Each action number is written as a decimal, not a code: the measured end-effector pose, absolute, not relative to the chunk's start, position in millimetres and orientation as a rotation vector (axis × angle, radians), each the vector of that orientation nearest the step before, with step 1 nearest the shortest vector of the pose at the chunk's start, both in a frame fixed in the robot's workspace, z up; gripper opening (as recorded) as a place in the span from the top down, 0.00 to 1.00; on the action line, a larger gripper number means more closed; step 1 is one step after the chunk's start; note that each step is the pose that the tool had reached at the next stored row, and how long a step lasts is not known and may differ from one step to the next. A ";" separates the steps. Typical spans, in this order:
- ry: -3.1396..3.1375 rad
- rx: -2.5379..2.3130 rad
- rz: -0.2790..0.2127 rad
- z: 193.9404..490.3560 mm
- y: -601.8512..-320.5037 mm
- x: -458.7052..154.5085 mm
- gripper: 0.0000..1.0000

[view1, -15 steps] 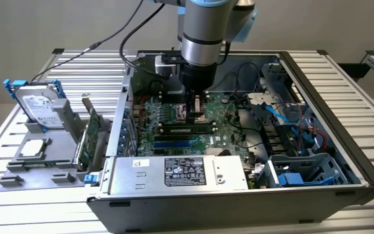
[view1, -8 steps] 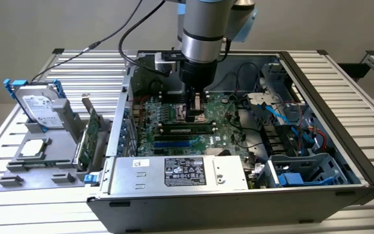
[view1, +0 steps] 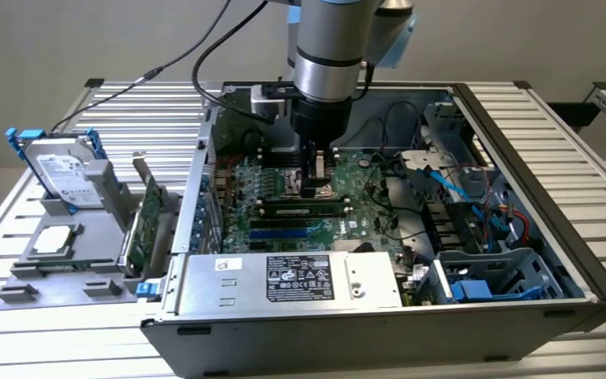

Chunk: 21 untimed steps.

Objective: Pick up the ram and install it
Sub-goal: 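Press down the ram until it locks into place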

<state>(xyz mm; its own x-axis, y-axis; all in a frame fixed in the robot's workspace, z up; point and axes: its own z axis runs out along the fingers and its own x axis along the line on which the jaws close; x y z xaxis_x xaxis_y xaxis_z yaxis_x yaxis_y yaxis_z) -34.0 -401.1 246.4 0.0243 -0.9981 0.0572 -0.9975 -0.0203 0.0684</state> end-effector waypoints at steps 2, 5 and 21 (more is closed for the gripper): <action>-2.134 2.183 -0.011 246.4 -401.1 -34.0 0.89; -2.134 2.183 -0.011 246.4 -401.1 -34.0 0.89; -2.336 1.966 -0.024 253.5 -401.1 -34.0 0.89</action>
<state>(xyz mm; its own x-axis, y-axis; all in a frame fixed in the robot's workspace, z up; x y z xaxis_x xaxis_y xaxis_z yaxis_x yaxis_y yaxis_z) -34.0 -401.1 253.5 -0.1685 -0.9840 0.0572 -0.9827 0.1723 0.0685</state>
